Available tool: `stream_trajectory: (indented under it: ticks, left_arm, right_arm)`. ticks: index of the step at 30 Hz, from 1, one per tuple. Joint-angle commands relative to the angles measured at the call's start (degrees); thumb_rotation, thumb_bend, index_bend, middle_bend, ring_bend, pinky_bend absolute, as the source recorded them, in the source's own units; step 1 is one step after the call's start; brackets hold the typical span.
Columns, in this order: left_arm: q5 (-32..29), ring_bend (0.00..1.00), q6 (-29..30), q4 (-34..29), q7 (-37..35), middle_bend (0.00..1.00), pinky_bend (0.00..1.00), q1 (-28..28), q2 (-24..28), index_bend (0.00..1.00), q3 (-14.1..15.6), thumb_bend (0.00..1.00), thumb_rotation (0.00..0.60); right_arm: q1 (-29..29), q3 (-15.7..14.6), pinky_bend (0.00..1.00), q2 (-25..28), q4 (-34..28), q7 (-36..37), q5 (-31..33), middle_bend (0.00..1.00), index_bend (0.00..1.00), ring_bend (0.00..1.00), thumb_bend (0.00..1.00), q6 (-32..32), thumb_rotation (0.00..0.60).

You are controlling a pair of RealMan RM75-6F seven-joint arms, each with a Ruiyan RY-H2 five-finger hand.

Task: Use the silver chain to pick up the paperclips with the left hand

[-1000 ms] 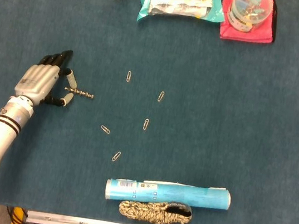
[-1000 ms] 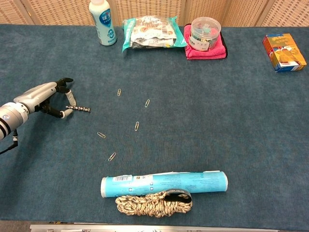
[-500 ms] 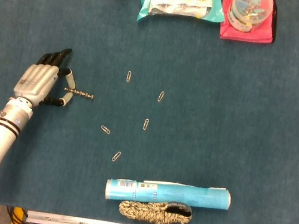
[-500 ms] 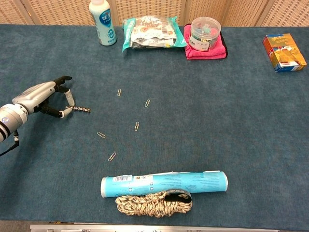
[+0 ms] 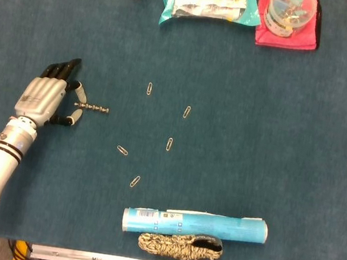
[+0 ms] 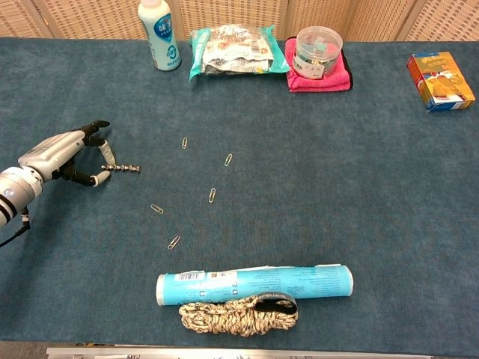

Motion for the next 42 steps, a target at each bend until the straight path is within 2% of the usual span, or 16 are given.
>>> stream_trajectory:
  ticks: [1,26,42]
  left_arm:
    - [0.0,0.00,0.0,0.4,0.0,0.00,0.04,0.1,-0.3,0.45,-0.1,0.35,0.600]
    - [-0.2,0.00,1.2,0.7,1.1,0.00,0.04,0.4,-1.1,0.57,-1.2,0.36,0.600]
    - [1.4,0.00,4.3,-4.7,3.1,0.00,0.05,1.0,2.5,0.59,-1.3,0.36,0.600]
  right_arm:
    - [0.0,0.0,0.22,-0.1,0.0,0.1,0.0,0.06,0.00,0.03,0.00,0.0,0.600]
    - [-0.1,-0.1,0.22,-0.6,0.5,0.8,0.3,0.06,0.00,0.03,0.00,-0.3,0.600]
    - [-0.1,0.1,0.22,-0.6,0.4,0.9,0.3,0.06,0.00,0.03,0.00,-0.1,0.600]
